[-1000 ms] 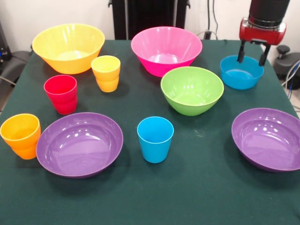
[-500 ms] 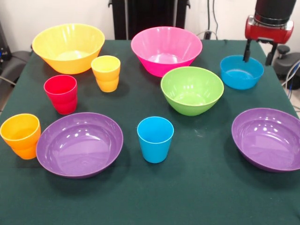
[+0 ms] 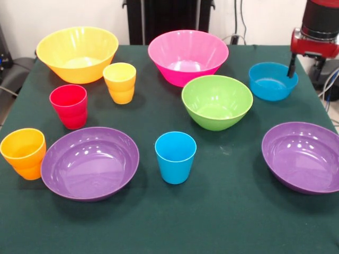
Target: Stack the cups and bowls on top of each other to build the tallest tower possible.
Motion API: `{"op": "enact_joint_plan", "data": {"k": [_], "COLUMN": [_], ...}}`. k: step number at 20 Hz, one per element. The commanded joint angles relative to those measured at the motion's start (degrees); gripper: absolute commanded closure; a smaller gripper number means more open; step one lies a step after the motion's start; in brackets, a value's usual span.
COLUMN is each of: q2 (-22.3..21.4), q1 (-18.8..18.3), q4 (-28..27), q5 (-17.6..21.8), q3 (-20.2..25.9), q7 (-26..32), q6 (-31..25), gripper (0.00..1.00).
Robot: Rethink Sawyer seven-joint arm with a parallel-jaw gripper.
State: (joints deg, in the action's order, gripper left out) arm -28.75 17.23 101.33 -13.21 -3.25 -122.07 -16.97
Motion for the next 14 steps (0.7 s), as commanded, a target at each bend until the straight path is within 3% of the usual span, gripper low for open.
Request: {"op": "enact_joint_plan", "data": {"k": [1,8,14], "q2": [6.49,7.24,6.94], "q1": [1.11,2.04,0.25], "q4": [-2.53,-1.08,1.11], "q5": [-2.5,-3.01,-1.81], "q3": [2.08,1.21,1.97], "q7": [-11.48,-11.48,-10.22], "q6": [5.47,6.73,8.49], "gripper": [0.0,0.0,0.0]}}
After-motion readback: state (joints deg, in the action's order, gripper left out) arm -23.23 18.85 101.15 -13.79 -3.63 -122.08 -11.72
